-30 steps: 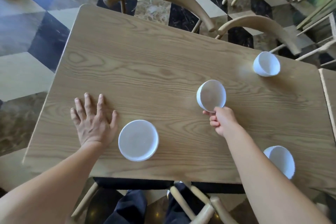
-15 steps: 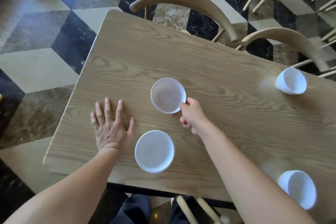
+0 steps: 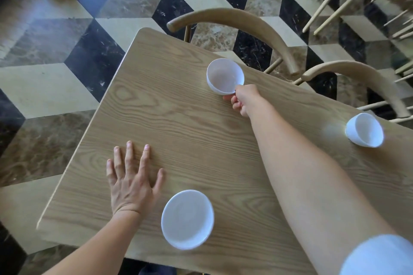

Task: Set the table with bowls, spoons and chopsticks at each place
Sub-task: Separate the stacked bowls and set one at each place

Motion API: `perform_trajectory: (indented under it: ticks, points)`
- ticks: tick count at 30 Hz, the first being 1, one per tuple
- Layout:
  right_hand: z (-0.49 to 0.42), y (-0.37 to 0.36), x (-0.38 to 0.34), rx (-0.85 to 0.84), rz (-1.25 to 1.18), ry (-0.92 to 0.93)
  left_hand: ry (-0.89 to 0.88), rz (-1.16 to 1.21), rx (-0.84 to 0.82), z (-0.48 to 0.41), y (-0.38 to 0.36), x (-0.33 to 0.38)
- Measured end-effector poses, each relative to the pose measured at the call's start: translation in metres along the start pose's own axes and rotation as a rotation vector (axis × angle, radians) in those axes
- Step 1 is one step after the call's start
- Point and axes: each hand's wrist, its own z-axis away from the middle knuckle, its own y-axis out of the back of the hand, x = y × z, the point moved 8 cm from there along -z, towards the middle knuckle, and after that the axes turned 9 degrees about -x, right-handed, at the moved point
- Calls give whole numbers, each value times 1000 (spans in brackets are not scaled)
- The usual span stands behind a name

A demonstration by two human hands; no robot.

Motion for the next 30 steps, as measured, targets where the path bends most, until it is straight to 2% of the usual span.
perform_trajectory:
  ticks: [6,11,16,20,24,26,30]
  points:
    - [17,3,2,-48,-20,-15,-4,-9,2,1,-1,0]
    - [63,30,52,-27,16,-83,5,8,-57,1,-3,-2]
    - [131,67,126,-38,196,-142,10,53,-167,1,5,-1]
    - [175,102,164,-19,412,-141,37,3,-245,-6,50,14]
    - [239,152,167,74,583,-27,-171,-18,-196,25,107,77]
    - [274,184,165,124,629,44,-308,-34,-181,61,122,126]
    - [328,250,179,204,700,104,-473,-161,-190,136,131,225]
